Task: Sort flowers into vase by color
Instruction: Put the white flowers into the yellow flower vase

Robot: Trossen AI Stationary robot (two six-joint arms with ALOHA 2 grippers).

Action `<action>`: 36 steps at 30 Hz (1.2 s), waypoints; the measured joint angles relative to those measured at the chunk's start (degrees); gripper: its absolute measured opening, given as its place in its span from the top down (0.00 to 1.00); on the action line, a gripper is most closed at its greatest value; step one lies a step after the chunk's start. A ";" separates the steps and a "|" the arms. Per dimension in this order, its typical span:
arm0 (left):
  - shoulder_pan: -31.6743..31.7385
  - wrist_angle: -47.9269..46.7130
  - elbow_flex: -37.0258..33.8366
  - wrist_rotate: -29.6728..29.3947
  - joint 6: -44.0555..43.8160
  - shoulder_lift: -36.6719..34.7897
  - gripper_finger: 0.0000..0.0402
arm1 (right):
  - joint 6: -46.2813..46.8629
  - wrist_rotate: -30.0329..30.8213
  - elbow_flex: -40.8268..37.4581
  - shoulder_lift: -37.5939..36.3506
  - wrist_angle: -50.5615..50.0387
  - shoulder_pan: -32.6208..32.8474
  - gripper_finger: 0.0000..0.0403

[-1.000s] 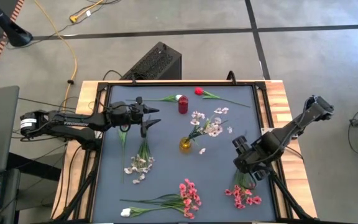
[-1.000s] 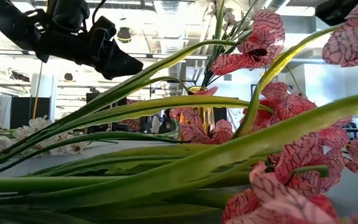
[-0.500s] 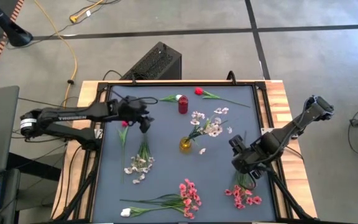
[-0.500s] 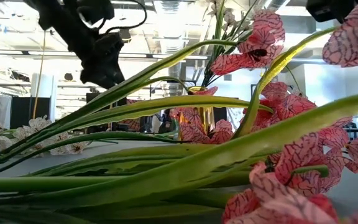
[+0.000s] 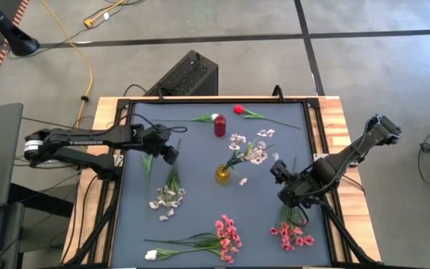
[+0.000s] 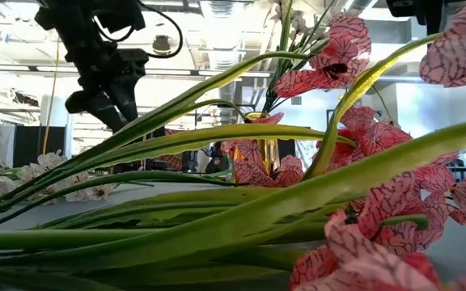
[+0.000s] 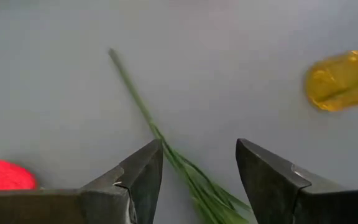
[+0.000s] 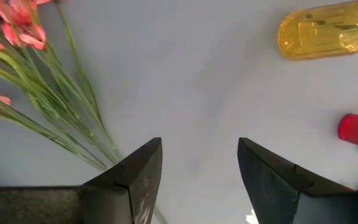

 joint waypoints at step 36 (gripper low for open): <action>-7.43 7.43 0.04 4.68 -3.00 23.17 0.85 | -10.90 -0.74 0.00 0.00 0.17 -7.79 0.42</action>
